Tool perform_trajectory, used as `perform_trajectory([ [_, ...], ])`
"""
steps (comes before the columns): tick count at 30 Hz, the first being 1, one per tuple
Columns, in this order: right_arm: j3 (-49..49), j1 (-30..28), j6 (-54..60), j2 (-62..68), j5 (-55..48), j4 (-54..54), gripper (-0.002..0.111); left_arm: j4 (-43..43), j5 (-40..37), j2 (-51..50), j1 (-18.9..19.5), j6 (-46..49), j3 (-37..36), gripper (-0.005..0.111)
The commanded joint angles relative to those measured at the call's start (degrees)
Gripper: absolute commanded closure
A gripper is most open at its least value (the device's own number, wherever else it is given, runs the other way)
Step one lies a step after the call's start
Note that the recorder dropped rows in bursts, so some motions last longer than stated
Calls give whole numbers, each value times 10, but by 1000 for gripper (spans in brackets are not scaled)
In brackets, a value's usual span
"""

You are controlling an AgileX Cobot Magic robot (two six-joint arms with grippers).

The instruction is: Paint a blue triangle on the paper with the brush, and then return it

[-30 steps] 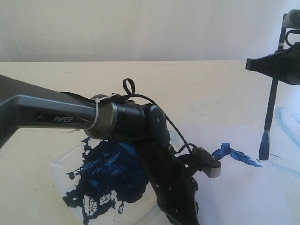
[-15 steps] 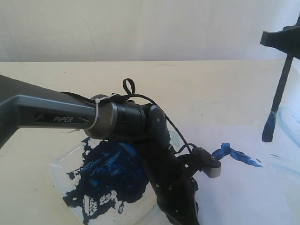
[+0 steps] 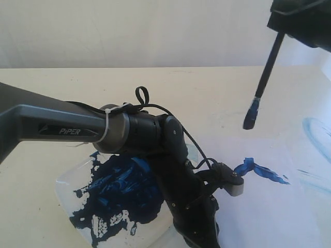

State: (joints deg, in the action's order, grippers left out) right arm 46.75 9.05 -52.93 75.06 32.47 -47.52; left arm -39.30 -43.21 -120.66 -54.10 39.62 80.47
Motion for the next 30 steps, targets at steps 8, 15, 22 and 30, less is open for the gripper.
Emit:
perform_trajectory([
  [8,6,-92,-137,32,263,-227,108,-5,-13,-6,-3,4,-4,107],
  [15,-5,-99,-148,32,337,-291,108,-5,-13,-6,-3,1,-4,107],
  [22,-99,-84,-75,26,254,-177,108,-5,-17,-6,-3,0,-4,107],
  [30,-121,-46,-26,26,175,-96,108,-5,-16,-6,-3,0,-4,107],
])
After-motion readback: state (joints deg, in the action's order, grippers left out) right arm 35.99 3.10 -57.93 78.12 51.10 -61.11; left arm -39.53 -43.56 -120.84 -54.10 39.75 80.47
